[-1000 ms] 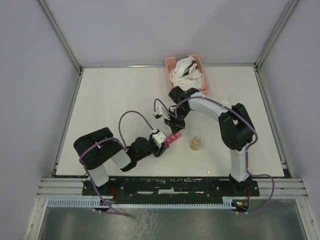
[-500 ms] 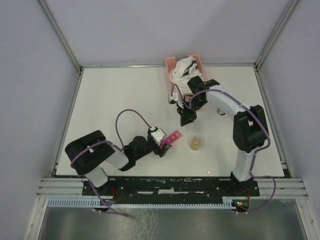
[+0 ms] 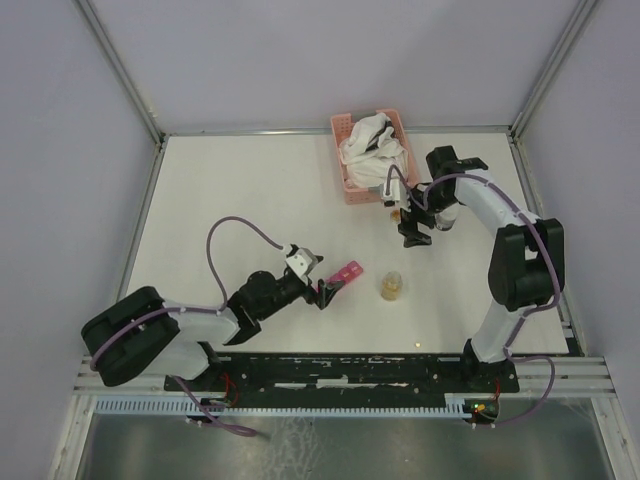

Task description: Sort the pills into containers

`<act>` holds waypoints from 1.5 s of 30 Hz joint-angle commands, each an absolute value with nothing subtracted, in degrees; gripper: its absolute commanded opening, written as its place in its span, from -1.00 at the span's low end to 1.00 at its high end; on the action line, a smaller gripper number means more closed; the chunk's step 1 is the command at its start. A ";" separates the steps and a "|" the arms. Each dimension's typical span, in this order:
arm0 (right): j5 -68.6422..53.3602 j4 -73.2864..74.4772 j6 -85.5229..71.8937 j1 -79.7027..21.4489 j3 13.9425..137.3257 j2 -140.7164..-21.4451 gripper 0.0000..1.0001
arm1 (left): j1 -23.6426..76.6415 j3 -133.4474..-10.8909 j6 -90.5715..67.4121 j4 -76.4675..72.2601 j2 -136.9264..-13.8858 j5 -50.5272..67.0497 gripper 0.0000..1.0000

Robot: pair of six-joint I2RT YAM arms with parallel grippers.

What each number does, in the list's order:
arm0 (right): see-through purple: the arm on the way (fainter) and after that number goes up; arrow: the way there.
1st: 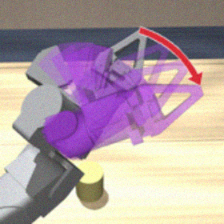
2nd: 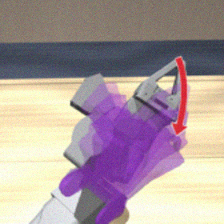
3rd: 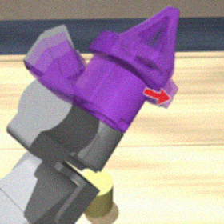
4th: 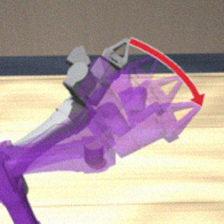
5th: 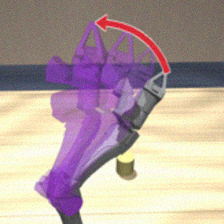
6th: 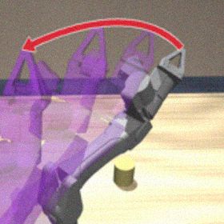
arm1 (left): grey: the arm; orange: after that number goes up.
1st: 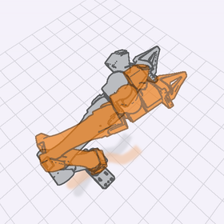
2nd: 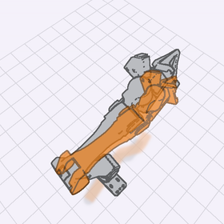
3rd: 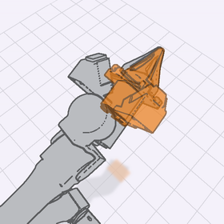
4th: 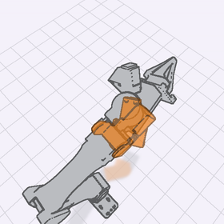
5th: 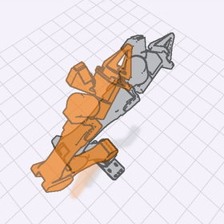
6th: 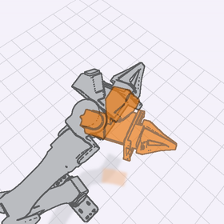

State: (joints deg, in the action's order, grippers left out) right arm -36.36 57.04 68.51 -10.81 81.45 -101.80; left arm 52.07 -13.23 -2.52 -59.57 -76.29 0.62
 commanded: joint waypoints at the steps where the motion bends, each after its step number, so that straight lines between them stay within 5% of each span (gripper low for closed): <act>1: -32.54 58.78 87.97 -9.56 85.08 -107.12 1.00 | 51.80 -13.31 -8.63 -61.11 -73.54 1.56 0.81; 25: -29.12 55.62 82.11 -9.83 102.56 -126.57 0.99 | 51.90 -9.44 -11.89 -61.15 -67.81 3.50 0.79; 45: -30.28 58.79 80.05 -10.59 104.09 -129.88 0.42 | 51.91 -9.58 -12.37 -62.48 -67.86 5.37 0.77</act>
